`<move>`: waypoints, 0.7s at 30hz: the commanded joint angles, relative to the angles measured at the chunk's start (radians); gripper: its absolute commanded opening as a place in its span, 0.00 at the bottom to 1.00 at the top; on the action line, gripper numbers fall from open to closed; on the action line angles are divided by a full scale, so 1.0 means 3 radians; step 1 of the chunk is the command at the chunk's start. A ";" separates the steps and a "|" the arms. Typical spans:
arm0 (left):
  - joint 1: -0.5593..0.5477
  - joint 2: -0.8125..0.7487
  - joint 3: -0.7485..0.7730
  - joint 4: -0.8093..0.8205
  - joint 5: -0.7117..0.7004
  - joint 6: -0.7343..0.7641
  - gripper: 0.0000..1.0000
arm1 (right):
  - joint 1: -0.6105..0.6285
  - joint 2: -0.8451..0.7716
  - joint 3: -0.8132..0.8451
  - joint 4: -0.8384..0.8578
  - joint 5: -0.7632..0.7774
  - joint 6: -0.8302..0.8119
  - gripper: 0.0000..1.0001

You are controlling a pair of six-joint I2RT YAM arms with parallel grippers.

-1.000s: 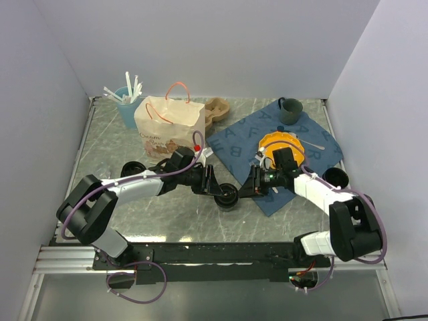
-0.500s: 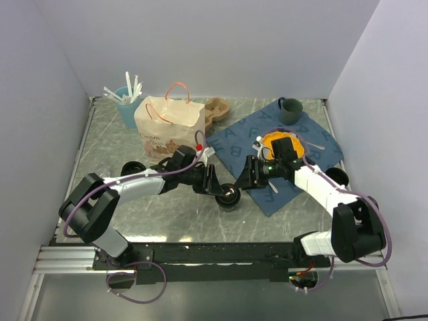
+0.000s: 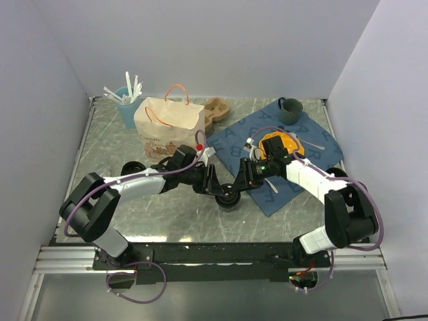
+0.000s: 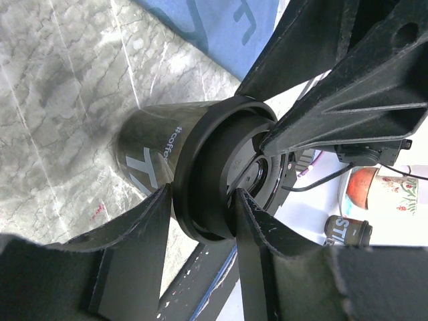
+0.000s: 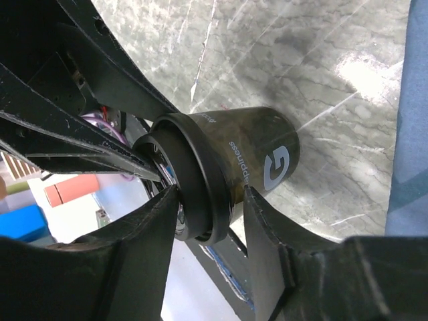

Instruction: Pack the takeout coffee

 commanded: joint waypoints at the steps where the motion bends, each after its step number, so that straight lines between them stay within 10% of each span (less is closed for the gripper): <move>1: -0.0054 0.0284 -0.0191 -0.0747 -0.0490 0.0340 0.45 | 0.0089 0.0012 -0.0019 0.0011 0.0095 -0.0052 0.47; 21: -0.0054 0.0274 -0.0196 -0.0757 -0.0485 0.0314 0.46 | 0.0048 -0.0489 -0.0019 -0.0245 0.0264 0.0265 0.54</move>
